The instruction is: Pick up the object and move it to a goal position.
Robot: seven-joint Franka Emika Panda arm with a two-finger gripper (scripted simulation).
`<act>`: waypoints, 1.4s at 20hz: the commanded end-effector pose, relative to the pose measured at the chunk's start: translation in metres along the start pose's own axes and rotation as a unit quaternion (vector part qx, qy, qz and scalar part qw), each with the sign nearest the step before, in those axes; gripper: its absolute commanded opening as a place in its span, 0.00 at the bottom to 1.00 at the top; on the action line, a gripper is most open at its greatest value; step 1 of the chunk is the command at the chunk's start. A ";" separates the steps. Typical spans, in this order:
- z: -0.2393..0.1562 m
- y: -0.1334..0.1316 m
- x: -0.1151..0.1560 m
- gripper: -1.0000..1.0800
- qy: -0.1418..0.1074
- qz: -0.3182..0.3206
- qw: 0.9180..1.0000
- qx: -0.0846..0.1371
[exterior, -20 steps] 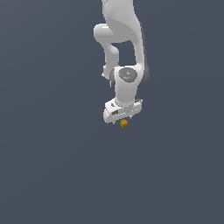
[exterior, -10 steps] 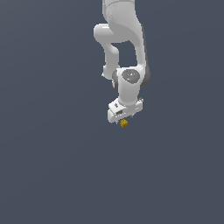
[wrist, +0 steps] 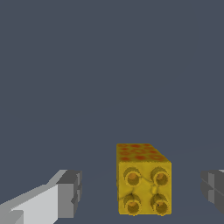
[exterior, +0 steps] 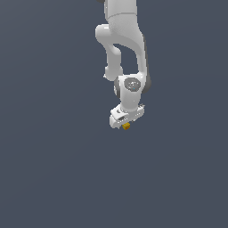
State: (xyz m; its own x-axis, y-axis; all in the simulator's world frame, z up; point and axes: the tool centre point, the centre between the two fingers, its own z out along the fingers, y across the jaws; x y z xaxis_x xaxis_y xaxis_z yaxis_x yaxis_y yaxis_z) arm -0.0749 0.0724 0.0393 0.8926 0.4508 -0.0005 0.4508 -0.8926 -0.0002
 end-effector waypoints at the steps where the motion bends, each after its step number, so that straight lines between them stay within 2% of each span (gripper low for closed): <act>1: 0.010 0.000 0.000 0.96 0.000 -0.001 1.000 0.000; 6: 0.017 0.000 0.000 0.96 0.000 -0.001 1.000 0.000; 7: 0.017 0.000 0.000 0.00 0.000 -0.001 1.000 0.000; 20: 0.015 0.000 0.000 0.00 0.000 -0.001 1.000 0.000; 28: -0.015 0.004 0.000 0.00 0.000 -0.001 1.000 0.000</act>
State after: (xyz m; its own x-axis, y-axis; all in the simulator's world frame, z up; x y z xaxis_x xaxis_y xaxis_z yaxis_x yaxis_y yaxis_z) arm -0.0736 0.0698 0.0461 0.8917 0.4527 -0.0012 0.4527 -0.8917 -0.0005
